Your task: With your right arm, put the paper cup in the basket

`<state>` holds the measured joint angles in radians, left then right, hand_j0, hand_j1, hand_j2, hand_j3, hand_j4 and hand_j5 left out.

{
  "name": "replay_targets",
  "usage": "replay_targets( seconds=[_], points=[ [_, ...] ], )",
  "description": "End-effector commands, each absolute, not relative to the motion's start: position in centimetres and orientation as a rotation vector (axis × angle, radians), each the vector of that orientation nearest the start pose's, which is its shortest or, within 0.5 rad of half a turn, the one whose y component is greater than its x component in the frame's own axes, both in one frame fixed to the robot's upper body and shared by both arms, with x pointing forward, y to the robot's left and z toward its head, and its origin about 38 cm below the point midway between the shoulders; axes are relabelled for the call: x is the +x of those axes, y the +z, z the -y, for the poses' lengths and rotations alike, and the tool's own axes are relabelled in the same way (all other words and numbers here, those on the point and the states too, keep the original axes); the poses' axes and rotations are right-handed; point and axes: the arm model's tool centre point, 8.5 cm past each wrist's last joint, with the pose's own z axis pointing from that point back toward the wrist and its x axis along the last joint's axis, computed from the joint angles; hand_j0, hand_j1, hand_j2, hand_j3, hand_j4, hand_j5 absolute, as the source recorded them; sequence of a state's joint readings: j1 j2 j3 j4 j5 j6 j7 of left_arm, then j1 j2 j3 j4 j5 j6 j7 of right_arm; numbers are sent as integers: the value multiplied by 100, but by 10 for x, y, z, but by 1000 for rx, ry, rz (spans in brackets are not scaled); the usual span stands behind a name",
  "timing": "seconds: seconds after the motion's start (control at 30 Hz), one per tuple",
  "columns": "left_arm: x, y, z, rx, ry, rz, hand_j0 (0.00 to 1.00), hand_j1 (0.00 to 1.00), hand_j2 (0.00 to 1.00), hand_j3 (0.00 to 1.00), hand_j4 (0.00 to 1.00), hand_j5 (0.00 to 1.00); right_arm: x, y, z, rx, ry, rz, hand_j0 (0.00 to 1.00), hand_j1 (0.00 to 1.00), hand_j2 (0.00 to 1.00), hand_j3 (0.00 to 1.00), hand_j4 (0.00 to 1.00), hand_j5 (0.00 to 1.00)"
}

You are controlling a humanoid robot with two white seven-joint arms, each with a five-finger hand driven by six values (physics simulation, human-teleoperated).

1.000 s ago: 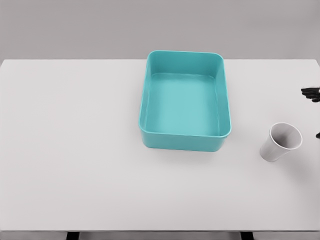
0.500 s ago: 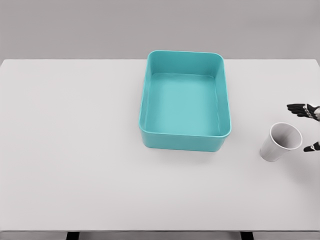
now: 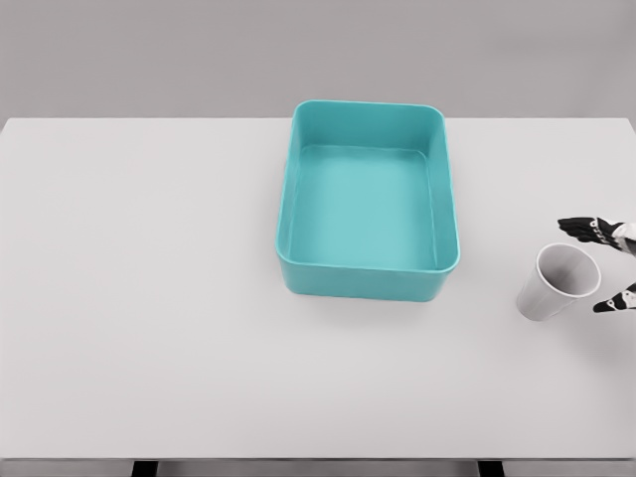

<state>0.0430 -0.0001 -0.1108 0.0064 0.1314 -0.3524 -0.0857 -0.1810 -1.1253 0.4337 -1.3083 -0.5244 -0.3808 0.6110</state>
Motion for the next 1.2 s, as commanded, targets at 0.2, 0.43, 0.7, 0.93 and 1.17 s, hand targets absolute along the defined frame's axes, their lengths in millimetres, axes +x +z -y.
replay_targets(
  seconds=[0.2,0.43,0.7,0.93,1.17],
  points=[
    [6,-257,-265,6,-5,303,100,100,100,100,100,100,349,164,471,63,1128,1246,100,100,100,100,100,100],
    [7,-257,-265,6,-5,304,100,100,100,100,100,100,349,163,466,75,1139,1248,100,100,100,100,100,100],
    [7,-257,-265,6,-5,304,100,100,100,100,100,100,349,164,462,86,1149,1252,100,100,100,100,100,100],
    [6,-257,-265,6,-5,303,100,100,100,100,100,100,349,163,457,96,1154,1260,100,100,100,100,100,100],
    [7,-257,-265,6,-5,304,100,100,100,100,100,100,349,164,454,104,1159,1265,100,100,100,100,100,100]
  ],
)
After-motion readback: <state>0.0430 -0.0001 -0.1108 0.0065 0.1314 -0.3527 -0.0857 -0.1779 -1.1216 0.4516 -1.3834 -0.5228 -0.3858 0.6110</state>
